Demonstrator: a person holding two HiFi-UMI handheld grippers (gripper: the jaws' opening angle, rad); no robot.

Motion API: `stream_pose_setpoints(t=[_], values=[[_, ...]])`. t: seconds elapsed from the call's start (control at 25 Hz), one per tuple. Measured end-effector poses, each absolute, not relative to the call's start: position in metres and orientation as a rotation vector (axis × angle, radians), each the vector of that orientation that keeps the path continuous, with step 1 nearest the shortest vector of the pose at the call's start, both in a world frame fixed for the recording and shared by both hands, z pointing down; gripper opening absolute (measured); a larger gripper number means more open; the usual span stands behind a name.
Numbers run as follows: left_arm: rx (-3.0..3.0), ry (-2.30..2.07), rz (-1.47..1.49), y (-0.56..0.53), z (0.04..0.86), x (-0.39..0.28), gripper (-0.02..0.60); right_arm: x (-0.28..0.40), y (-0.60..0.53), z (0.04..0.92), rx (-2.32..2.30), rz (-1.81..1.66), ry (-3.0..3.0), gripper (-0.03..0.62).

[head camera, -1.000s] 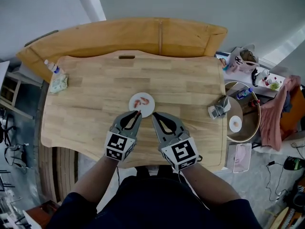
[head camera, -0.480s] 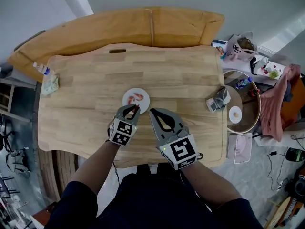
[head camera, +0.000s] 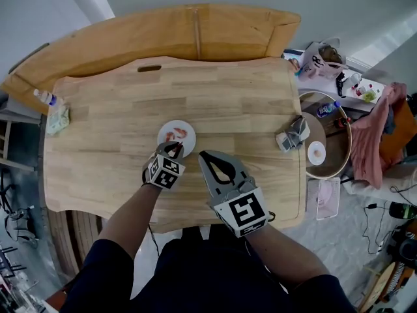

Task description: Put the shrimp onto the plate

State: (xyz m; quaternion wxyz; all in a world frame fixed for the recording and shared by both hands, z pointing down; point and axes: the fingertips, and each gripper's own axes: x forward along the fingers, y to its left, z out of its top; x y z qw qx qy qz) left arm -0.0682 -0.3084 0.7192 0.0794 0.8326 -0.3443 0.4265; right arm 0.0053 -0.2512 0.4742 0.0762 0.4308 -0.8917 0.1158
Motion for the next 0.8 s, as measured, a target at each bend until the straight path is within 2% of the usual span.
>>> stream_pose_setpoints(t=[0.8], values=[[2.356,-1.007,1.41,-0.322,0.763,-0.077,0.061,0.028,-0.244,0.481,1.301,0.361,-2.665,0.009]])
